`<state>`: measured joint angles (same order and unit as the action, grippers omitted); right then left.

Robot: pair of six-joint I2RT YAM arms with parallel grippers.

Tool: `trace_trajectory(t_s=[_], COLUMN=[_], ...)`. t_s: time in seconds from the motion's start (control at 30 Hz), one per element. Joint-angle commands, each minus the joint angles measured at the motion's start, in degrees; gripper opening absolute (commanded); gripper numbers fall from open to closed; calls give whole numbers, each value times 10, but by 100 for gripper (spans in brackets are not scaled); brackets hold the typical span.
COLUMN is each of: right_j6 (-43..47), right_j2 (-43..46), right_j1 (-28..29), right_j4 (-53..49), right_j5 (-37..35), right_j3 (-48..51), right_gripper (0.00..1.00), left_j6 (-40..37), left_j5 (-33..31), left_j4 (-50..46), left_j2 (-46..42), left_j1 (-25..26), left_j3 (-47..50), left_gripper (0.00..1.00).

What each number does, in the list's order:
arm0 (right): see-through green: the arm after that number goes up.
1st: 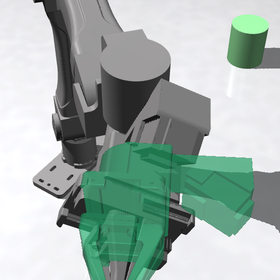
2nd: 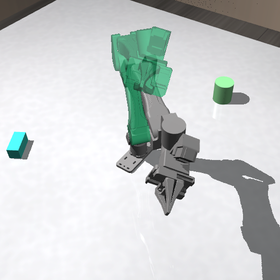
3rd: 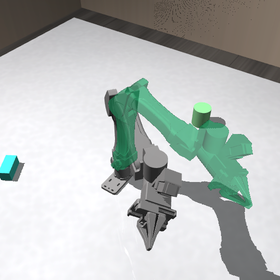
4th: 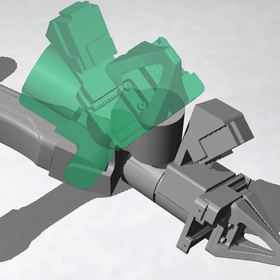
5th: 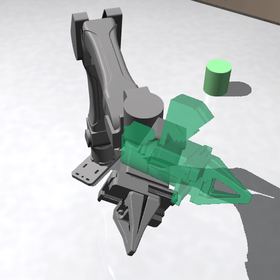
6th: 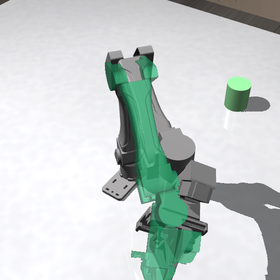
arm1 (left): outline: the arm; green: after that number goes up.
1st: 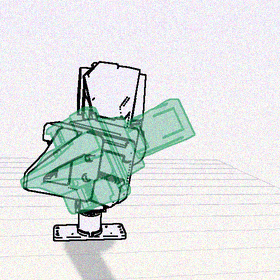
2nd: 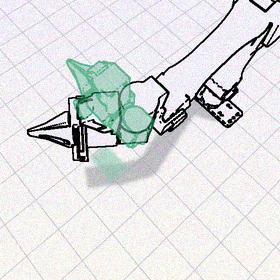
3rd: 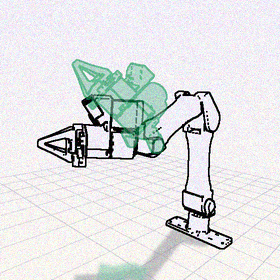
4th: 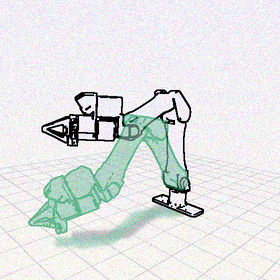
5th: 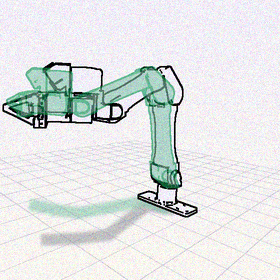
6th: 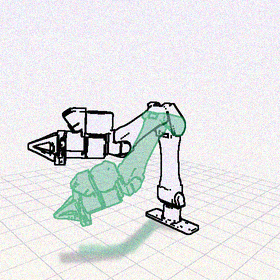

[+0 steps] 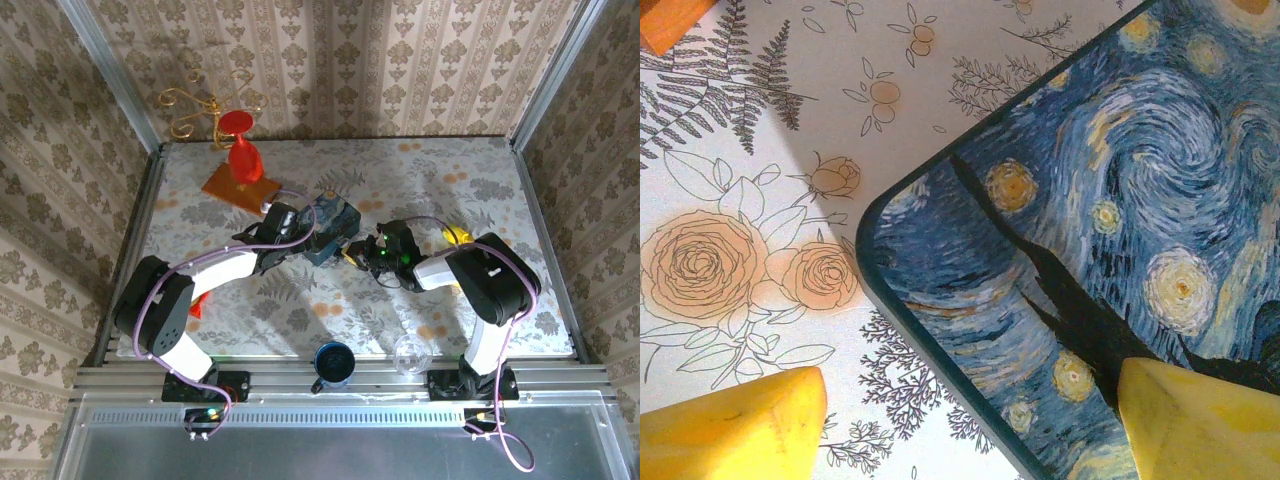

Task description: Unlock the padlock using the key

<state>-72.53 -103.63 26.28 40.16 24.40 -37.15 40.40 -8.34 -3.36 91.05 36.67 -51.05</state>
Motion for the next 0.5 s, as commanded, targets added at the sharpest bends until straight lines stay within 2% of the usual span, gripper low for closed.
trace_trajectory(t_s=[0.0, 0.47], right_j6=[-18, -51], right_j2=[-13, -41], right_j1=[-4, -5], right_j4=[42, 95], right_j5=[-7, -15], right_j3=[3, 0], right_gripper=[0, 0], left_j6=[-20, -20], left_j5=[-9, -7], left_j4=[-67, -66], left_j2=[17, 19], left_j1=[-4, -4], left_j3=[4, 5], left_gripper=[77, 77])
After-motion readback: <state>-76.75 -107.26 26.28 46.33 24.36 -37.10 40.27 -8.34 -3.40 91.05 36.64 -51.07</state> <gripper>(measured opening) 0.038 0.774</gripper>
